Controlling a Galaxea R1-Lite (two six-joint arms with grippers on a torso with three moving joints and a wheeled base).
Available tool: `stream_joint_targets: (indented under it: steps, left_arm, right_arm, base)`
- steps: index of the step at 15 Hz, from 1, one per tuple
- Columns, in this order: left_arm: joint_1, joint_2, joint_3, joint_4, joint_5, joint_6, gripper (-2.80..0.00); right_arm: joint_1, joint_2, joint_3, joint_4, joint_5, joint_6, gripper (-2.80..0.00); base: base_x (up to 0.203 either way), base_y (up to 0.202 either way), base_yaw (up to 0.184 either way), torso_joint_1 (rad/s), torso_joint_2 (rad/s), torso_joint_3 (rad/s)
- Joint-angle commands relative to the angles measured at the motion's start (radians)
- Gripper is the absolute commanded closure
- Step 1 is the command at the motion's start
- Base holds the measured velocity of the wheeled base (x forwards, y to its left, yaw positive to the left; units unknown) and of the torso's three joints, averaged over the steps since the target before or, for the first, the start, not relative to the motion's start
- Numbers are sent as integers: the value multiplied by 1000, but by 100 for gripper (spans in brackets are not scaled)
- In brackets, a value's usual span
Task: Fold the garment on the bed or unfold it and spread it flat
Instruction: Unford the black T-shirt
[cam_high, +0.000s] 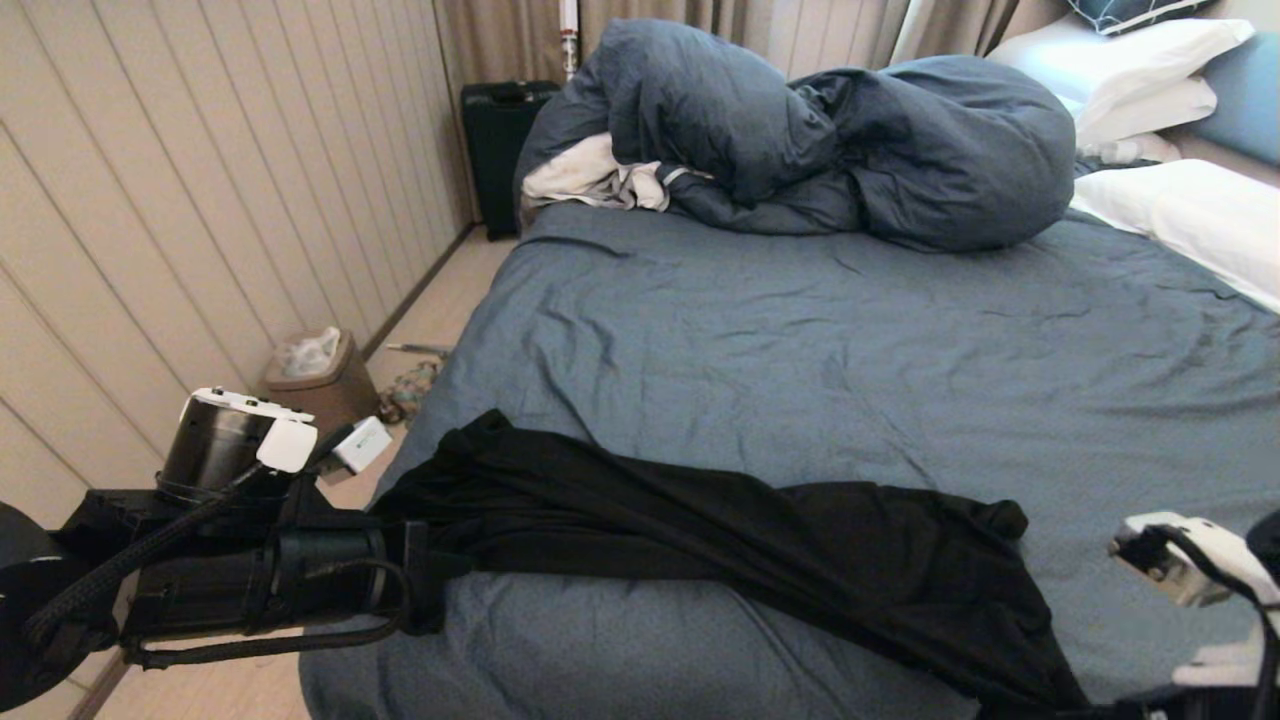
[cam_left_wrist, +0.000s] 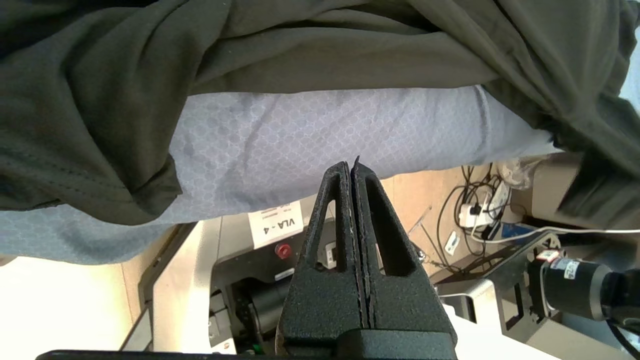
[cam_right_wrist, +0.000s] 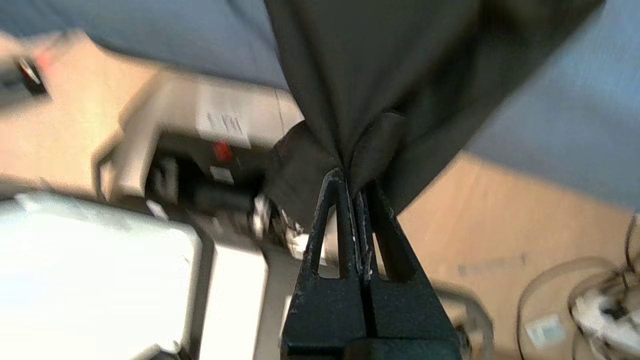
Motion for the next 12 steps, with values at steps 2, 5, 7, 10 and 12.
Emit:
stream_joint_targets:
  steps: [2, 5, 7, 10, 12]
  left_arm:
    - [-1, 1, 2, -2, -2, -3, 0]
    - [0, 0, 2, -2, -1, -3, 0]
    - [0, 0, 2, -2, -1, -3, 0]
    - [0, 0, 2, -3, -1, -5, 0]
    - [-11, 0, 14, -3, -7, -9, 0]
  right_arm:
    - [-38, 95, -144, -4, -3, -7, 0]
    - [-166, 234, -370, -5, -3, -49, 0]
    - [-255, 357, -515, -9, -2, -75, 0]
    - [-335, 543, -769, -9, 1, -82, 0]
    - [-369, 660, -947, -6, -1, -80, 0]
  base:
    - [0, 0, 0, 0, 0, 0]
    - [0, 0, 0, 0, 0, 0]
    - [0, 0, 0, 0, 0, 0]
    - [0, 0, 0, 0, 0, 0]
    - [0, 0, 0, 0, 0, 0]
